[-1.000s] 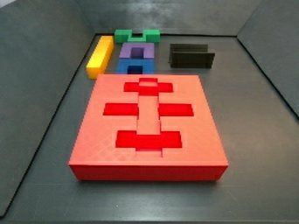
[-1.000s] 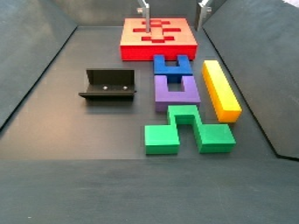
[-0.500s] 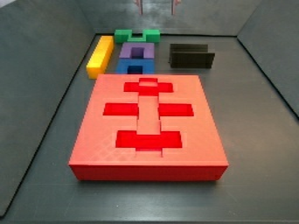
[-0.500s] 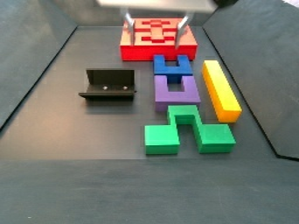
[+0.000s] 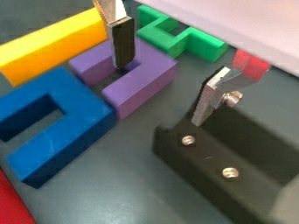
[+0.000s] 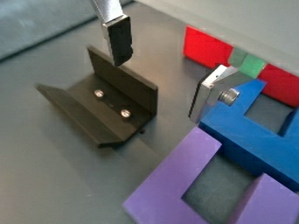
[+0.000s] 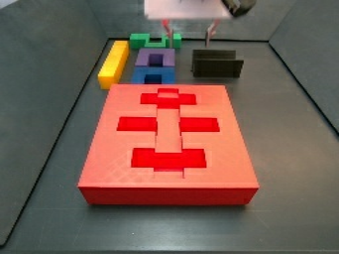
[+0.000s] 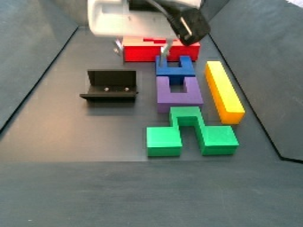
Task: Pick up the purple object. Move up. Place the purple object on the fixture. Regrasp the purple object. Move to above the board. Insert the purple object.
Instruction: Pick up the purple object.
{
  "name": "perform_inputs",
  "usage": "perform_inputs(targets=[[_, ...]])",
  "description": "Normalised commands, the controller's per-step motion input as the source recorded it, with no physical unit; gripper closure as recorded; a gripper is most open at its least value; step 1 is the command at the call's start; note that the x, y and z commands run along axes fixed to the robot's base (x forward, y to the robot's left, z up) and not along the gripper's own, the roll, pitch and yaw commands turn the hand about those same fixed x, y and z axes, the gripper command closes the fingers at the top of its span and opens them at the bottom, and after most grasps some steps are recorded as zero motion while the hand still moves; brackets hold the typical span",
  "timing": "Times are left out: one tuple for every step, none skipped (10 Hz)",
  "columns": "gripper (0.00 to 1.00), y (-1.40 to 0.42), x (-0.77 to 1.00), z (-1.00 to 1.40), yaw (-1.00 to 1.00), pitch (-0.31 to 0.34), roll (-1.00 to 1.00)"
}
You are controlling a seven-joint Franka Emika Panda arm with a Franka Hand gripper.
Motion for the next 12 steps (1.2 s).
perform_inputs(targets=[[0.00,0.00,-0.61,-0.21,0.00,-0.073,0.09],[0.00,0.00,-0.41,-0.24,0.00,-0.047,0.11],[0.00,0.07,-0.58,-0.10,-0.03,-0.029,0.08],[0.00,0.00,-0.33,-0.15,0.00,-0.066,0.06],[0.00,0.00,0.13,-0.16,0.00,0.000,0.01],[0.00,0.00,0.30,-0.33,0.00,0.000,0.14],[0.00,0.00,0.33,-0.39,0.00,0.000,0.14],[0.00,0.00,0.17,-0.42,0.00,0.000,0.16],[0.00,0.03,0.00,-0.30,-0.01,0.000,0.10],[0.00,0.11,-0.12,-0.05,-0.12,0.000,0.00],[0.00,0.11,-0.23,0.00,-0.17,0.000,0.00],[0.00,0.00,-0.12,-0.10,-0.09,0.000,0.07]])
